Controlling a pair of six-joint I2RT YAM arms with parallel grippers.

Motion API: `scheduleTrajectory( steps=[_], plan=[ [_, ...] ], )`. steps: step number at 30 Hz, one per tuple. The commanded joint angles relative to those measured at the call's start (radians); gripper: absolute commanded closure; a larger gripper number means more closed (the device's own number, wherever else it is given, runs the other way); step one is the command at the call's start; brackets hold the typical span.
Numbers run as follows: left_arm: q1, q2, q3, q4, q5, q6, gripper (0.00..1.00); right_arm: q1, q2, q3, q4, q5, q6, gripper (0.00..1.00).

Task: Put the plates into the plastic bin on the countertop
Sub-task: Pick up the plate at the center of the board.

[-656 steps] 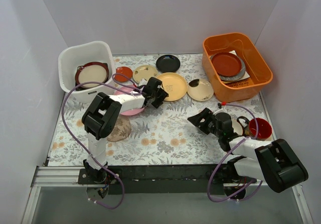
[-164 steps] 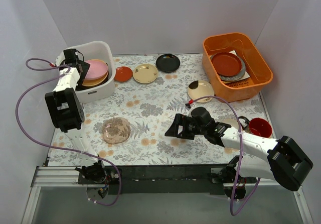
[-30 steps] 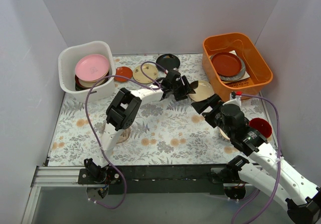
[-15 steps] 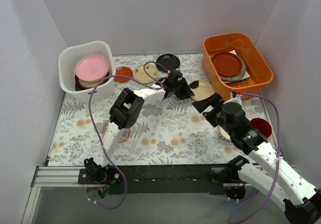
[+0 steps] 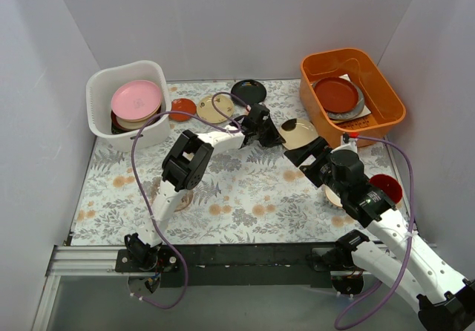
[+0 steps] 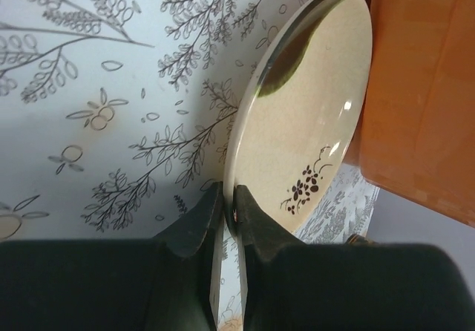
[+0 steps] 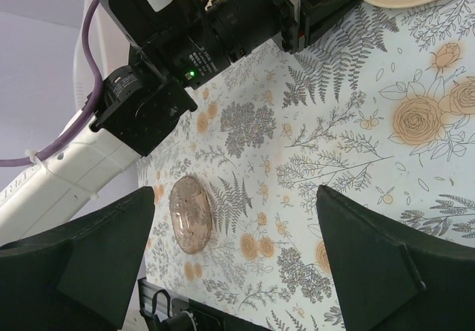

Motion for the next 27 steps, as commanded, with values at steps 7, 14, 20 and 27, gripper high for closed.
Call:
scheduleTrajectory(
  steps=[7,14,20,27],
  plan=[
    [0.016,-0.081,-0.158,-0.218,-0.127,0.111,1.0,-0.011,-0.015,0.001,0.052,-0.019,-0.01,0.02],
    [0.027,-0.195,-0.238,-0.241,-0.144,0.139,1.0,-0.013,-0.021,-0.003,0.041,-0.016,-0.013,0.02],
    [0.056,-0.297,-0.261,-0.292,-0.157,0.183,1.0,-0.013,-0.029,-0.014,0.041,-0.022,-0.015,0.03],
    [0.105,-0.439,-0.267,-0.347,-0.162,0.262,1.0,-0.013,-0.029,-0.033,0.047,-0.031,-0.015,0.03]
  ],
)
